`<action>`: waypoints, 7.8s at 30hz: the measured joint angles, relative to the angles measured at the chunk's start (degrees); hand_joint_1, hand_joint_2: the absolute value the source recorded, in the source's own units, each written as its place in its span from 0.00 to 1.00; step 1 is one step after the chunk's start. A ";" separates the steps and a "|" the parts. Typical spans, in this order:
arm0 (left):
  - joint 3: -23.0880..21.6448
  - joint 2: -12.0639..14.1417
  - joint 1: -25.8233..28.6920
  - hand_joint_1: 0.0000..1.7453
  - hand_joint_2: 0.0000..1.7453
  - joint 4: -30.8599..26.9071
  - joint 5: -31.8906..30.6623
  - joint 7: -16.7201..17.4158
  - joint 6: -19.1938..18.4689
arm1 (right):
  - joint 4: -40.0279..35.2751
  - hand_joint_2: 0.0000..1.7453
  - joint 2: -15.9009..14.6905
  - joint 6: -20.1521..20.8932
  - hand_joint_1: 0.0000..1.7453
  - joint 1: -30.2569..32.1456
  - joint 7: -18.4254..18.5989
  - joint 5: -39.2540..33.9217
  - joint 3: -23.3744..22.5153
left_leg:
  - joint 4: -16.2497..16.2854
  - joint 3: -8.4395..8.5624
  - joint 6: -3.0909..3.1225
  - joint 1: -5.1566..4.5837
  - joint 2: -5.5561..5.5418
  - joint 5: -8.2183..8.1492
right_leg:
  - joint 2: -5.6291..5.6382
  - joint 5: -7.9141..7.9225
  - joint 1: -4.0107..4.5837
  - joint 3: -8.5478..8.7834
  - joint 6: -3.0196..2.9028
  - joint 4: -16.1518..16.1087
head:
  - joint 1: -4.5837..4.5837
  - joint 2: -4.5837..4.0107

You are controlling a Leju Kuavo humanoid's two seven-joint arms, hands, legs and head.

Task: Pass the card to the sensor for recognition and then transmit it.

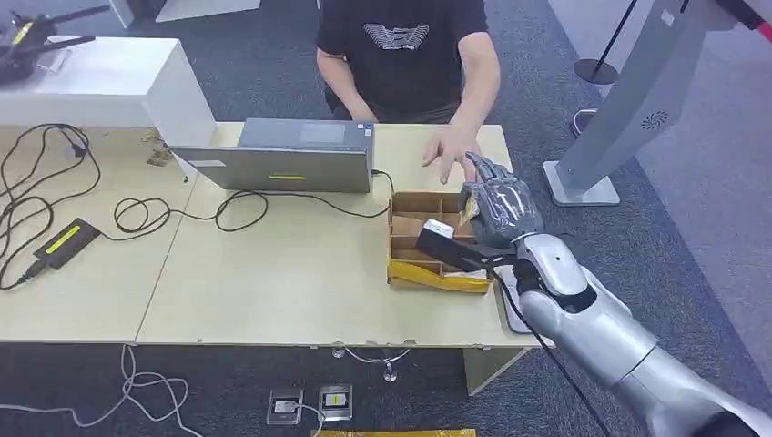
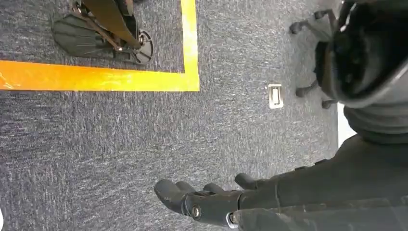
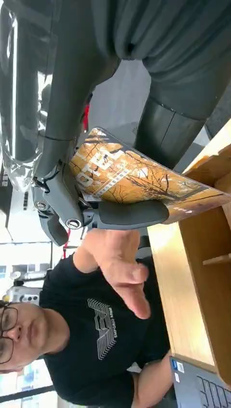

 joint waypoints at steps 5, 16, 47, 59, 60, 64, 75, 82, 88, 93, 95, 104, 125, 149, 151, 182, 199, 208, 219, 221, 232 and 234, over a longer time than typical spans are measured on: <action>-0.02 0.00 0.00 0.00 0.00 0.00 0.17 0.00 0.00 | 1.46 1.00 1.07 -0.13 1.00 -1.28 -0.41 -0.13 0.98 | 0.00 0.00 0.00 0.00 0.00 0.00 | -0.01 0.00 0.00 -0.01 0.00 0.00 | 0.00 -0.02; -0.02 0.00 0.00 0.00 0.00 0.00 0.35 0.00 0.09 | 3.80 1.00 2.12 -1.64 0.00 -2.16 -0.48 -1.55 3.19 | 0.00 0.00 0.00 0.00 0.00 0.01 | 0.00 0.01 0.00 -0.01 -0.02 0.00 | 0.00 -0.02; -0.02 0.00 0.13 0.00 0.00 0.00 0.66 1.11 0.24 | 2.60 1.00 -0.37 -0.70 0.00 -1.89 4.96 1.14 4.48 | 0.01 0.02 0.00 -0.01 0.04 0.02 | 0.09 0.03 -0.01 -0.08 -0.03 -0.01 | 0.02 0.00; -0.02 0.00 0.29 0.00 0.00 0.00 1.40 1.33 0.26 | -3.17 1.00 -7.50 1.86 0.00 2.64 11.15 1.49 1.37 | 0.02 0.00 0.00 -0.02 0.04 0.02 | 0.08 0.03 -0.01 -0.09 -0.03 -0.02 | 0.00 0.00; -0.02 0.00 0.29 0.00 0.00 0.00 1.44 1.33 0.28 | -3.54 1.00 -8.27 1.92 0.00 3.22 11.41 1.49 1.05 | 0.02 0.00 0.00 -0.02 0.04 0.02 | 0.08 0.04 -0.02 -0.10 -0.03 -0.02 | 0.00 -0.02; -0.02 0.00 0.29 0.00 0.00 0.00 1.60 1.46 0.31 | -5.00 1.00 -10.90 2.53 0.00 5.88 12.87 1.35 -0.65 | 0.02 0.00 0.00 -0.02 0.04 0.02 | 0.06 0.04 -0.01 -0.10 -0.03 -0.03 | 0.00 -0.02; -0.02 0.00 0.28 0.00 0.00 0.00 2.30 1.64 0.48 | -10.63 1.00 -16.88 3.96 0.00 15.57 14.95 1.57 -5.47 | 0.01 -0.02 0.00 -0.01 0.05 0.02 | 0.07 0.05 0.00 -0.11 -0.03 -0.03 | 0.00 -0.02; -0.02 0.00 0.28 0.00 0.00 0.00 2.30 1.64 0.42 | -13.00 1.00 -17.03 4.22 0.00 18.88 14.47 2.19 -7.02 | 0.01 -0.02 -0.01 -0.01 0.05 0.02 | 0.08 0.07 0.00 -0.12 -0.06 -0.02 | 0.00 -0.02; -0.02 0.00 0.28 0.00 0.00 0.00 2.21 1.53 0.42 | -14.01 1.00 -17.14 4.33 0.00 19.82 14.25 2.19 -7.87 | 0.01 -0.02 0.00 -0.01 0.05 0.03 | 0.08 0.07 0.00 -0.11 -0.06 -0.02 | 0.00 -0.02; -0.02 0.02 0.25 0.00 0.00 0.00 1.73 1.16 0.24 | -14.60 1.00 -16.74 4.07 0.00 20.41 12.68 2.27 -7.80 | 0.00 -0.04 0.00 -0.01 0.05 0.03 | 0.08 0.07 0.00 -0.11 -0.06 -0.02 | 0.00 -0.02; -0.02 0.02 0.25 0.00 0.00 0.00 1.60 1.16 0.15 | -14.60 1.00 -16.33 3.72 0.00 20.39 12.33 2.27 -7.80 | 0.00 -0.05 -0.01 -0.01 0.05 0.03 | 0.07 0.07 0.00 -0.11 -0.06 -0.02 | 0.00 -0.02; -0.02 0.07 0.23 0.00 0.00 0.00 1.14 1.33 0.07 | -14.43 1.00 -14.30 0.41 0.00 19.93 11.32 0.83 -7.76 | 0.00 -0.06 -0.01 -0.01 0.05 0.03 | 0.06 0.07 0.00 -0.11 -0.06 -0.01 | 0.00 -0.02; -0.02 0.09 0.15 0.00 0.00 0.00 1.16 0.76 -0.22 | -12.57 1.00 -10.21 -1.99 0.00 18.15 9.20 0.15 -6.75 | -0.01 -0.08 -0.02 -0.01 0.03 0.04 | 0.04 0.07 0.00 -0.12 -0.06 0.00 | 0.00 -0.02; -0.02 0.00 0.12 0.00 0.00 0.00 0.18 0.79 0.00 | -6.14 1.00 -4.64 -5.16 0.00 16.36 5.95 -0.55 -4.83 | -0.01 -0.08 -0.03 0.00 0.03 0.05 | 0.05 0.07 0.01 -0.13 -0.06 0.00 | 0.00 -0.02; -0.02 0.00 0.12 0.00 0.00 0.00 0.11 0.79 0.00 | -5.44 1.00 -4.28 -5.31 0.00 16.21 5.81 -0.55 -4.68 | -0.01 -0.08 -0.03 0.00 0.03 0.05 | 0.05 0.07 0.01 -0.13 -0.06 0.00 | 0.00 -0.02; -0.39 0.00 0.09 0.00 0.00 0.00 -0.83 1.40 -0.39 | 0.46 1.00 -0.72 -6.32 0.00 14.47 4.85 0.24 -3.54 | -0.01 -0.09 -0.04 0.00 0.03 0.05 | 0.05 0.07 0.01 -0.13 -0.06 0.00 | 0.00 -0.02; -0.44 0.00 0.06 0.00 0.00 0.00 -0.96 1.81 -0.50 | 4.17 1.00 2.12 -6.38 0.00 11.98 2.78 0.26 -2.14 | -0.01 -0.09 -0.04 0.01 0.04 0.05 | 0.06 0.07 0.03 -0.14 -0.06 0.01 | 0.00 -0.02; -0.44 0.00 0.05 0.00 0.00 0.00 -0.83 2.23 -0.39 | 6.56 1.00 3.02 -6.95 0.00 11.31 1.81 -0.90 -1.90 | -0.01 -0.09 -0.04 0.01 0.04 0.05 | 0.06 0.07 0.03 -0.14 -0.06 0.01 | 0.00 -0.02; -0.44 0.00 0.05 0.00 0.00 0.00 -0.83 2.23 -0.33 | 8.92 1.00 3.39 -7.48 0.00 10.43 1.68 -1.60 -1.16 | -0.01 -0.09 -0.04 0.01 0.04 0.05 | 0.06 0.07 0.03 -0.13 -0.06 0.01 | 0.00 -0.02; -0.44 0.00 0.06 0.00 0.00 0.00 -0.83 2.23 -0.33 | 9.24 1.00 3.50 -7.50 0.00 10.36 1.68 -1.64 -1.14 | -0.01 -0.09 -0.04 0.01 0.04 0.05 | 0.06 0.07 0.03 -0.14 -0.06 0.01 | 0.00 0.00; -0.44 0.00 0.06 0.00 0.00 0.00 -1.09 2.23 -0.35 | 10.38 1.00 3.50 -7.52 1.00 10.16 2.49 -2.27 -1.09 | 0.00 -0.08 -0.04 0.01 0.04 0.05 | 0.06 0.07 0.03 -0.14 -0.06 0.01 | 0.00 -0.02; -0.44 0.00 0.06 0.00 0.00 0.00 -1.22 2.23 -0.35 | 10.40 1.00 3.50 -7.39 1.00 10.16 2.58 -2.27 -1.12 | 0.00 -0.08 -0.04 0.01 0.04 0.05 | 0.06 0.07 0.03 -0.14 -0.06 0.01 | 0.00 -0.02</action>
